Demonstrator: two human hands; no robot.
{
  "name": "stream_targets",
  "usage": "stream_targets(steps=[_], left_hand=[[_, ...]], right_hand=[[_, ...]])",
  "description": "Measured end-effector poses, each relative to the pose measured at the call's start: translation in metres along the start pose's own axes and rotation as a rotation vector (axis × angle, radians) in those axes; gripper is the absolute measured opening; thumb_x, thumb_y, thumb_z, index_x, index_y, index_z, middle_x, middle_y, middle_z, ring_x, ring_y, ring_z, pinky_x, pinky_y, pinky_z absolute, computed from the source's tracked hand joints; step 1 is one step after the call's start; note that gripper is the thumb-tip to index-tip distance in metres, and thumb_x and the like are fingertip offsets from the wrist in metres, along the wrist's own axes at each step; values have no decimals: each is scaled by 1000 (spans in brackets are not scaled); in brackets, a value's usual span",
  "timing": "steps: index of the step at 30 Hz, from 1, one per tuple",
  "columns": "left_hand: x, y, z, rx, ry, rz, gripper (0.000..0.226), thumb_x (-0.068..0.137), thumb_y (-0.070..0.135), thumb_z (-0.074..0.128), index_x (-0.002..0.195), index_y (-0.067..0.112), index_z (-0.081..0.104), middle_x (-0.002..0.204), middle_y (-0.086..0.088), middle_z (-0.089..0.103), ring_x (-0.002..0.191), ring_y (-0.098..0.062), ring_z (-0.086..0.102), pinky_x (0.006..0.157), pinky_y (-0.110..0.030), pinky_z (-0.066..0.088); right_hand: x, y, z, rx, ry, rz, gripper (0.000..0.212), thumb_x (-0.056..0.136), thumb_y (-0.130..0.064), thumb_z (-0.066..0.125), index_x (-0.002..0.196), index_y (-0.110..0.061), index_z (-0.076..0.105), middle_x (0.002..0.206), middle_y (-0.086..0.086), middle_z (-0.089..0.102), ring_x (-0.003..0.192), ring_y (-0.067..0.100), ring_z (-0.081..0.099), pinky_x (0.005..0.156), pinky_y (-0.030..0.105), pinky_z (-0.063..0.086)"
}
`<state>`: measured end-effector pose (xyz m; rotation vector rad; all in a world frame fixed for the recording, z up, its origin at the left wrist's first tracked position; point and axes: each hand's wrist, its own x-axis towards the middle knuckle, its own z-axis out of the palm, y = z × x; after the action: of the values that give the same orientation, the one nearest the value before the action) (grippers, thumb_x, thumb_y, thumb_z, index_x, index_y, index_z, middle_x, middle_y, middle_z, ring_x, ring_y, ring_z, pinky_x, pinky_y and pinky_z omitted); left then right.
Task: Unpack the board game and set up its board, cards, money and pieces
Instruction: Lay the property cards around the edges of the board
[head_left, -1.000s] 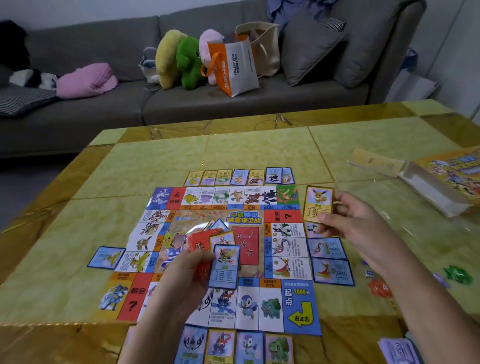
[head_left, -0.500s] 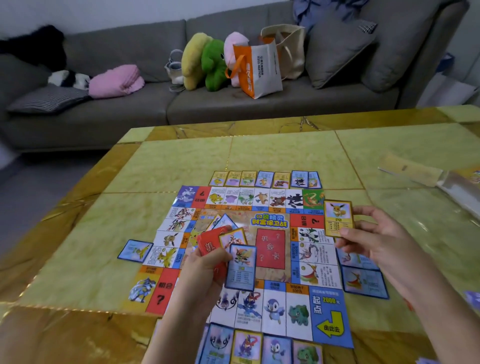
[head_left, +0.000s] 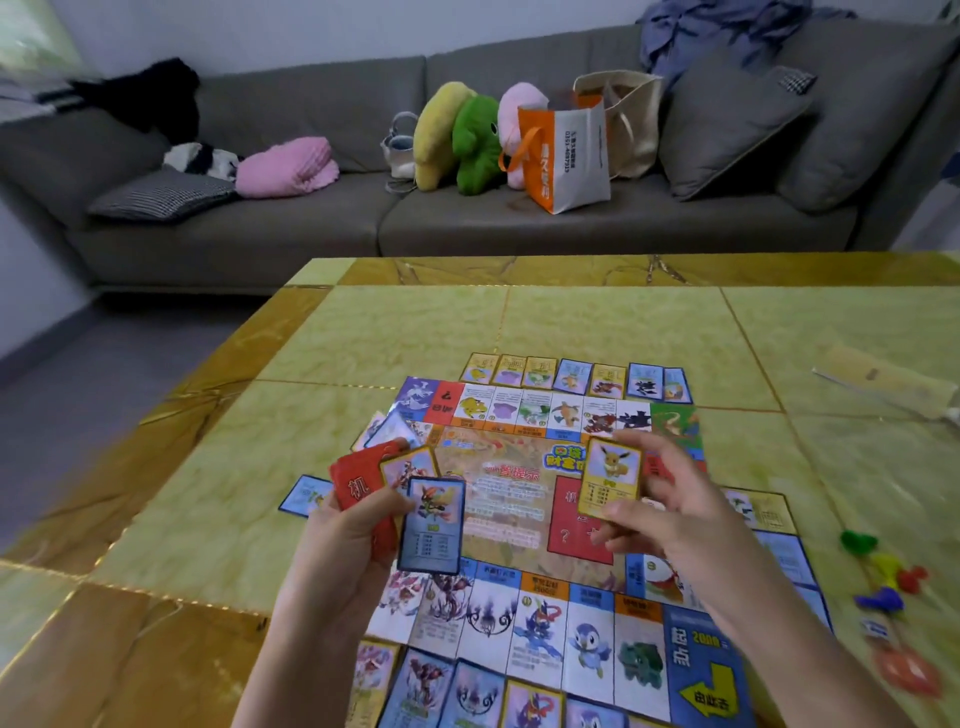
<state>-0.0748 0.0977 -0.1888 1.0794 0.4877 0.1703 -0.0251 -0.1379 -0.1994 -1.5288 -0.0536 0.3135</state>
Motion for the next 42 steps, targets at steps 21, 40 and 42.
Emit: stream_targets(steps=[21,40,42], left_hand=[[-18,-33,28,266,-96,-24,25,72,-15,67,91,2,65,88,-20,72,82,-34,69,83,-45,54],[-33,-58,52,246,-205,-69,27,62,11,76,89,10,73,94,-20,73,85,-36,69,84,-50,54],[-34,-59,52,240,-223,-89,21,64,13,73,85,14,76,95,-20,72,87,-36,68,87,-53,50]], right_hand=[[-25,5,-5,71,-24,21,21,79,-14,68,91,1,59,81,22,69,60,29,67,50,24,54],[-29,19,-5,-87,-90,54,7,77,-11,73,72,-14,76,62,11,67,53,14,56,48,21,43],[-29,19,-6,-64,-4,40,4,73,-16,75,69,-13,75,55,9,62,49,14,53,46,21,42]])
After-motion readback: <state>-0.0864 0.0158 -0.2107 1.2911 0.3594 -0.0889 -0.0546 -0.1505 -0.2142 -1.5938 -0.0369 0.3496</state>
